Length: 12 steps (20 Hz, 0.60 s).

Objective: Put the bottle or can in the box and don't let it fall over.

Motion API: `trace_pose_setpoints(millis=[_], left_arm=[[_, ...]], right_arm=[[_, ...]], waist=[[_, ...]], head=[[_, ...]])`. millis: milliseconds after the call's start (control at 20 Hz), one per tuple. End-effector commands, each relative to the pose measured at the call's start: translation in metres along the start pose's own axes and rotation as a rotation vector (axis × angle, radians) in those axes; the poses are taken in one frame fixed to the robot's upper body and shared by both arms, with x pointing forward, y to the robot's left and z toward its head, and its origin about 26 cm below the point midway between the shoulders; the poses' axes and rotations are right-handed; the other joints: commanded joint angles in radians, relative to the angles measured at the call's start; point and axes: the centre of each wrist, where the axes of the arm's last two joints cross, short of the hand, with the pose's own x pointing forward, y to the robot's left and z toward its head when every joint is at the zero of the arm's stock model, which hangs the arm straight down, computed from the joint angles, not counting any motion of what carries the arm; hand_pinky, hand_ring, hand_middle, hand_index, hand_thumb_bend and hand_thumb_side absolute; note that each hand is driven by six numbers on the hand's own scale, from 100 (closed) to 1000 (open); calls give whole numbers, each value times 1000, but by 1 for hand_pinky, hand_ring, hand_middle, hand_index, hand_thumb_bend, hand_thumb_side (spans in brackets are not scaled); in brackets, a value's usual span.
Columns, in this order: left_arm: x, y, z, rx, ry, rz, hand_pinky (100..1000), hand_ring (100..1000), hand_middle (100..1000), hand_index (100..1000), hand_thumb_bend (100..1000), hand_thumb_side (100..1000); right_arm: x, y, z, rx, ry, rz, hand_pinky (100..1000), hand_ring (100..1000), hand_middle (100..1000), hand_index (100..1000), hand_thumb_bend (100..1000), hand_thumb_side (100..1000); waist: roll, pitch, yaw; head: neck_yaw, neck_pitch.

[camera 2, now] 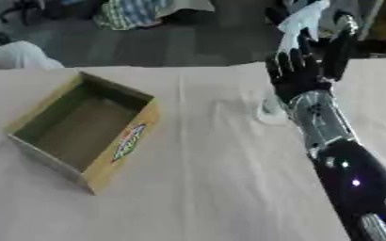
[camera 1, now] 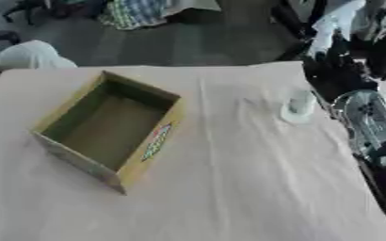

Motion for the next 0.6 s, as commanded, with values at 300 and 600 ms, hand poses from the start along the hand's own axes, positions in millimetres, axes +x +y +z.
trace_pose_setpoints(millis=[300,600], left_arm=[[9,-1,-5,-16,-35,9,946,838,990,874,200,876],[10,-2,-5,-18,-36,9,947,839,991,874,199,876]], right_arm=[[13,19,-5,57,-24,0,100,100,100,869,325,653],[16,21,-8,68,-44,3,100,100,100,866,332,644]], waist=[[-2,-10,8],[-3,-8,8]], head=[[-6,-22],[-6,-24]])
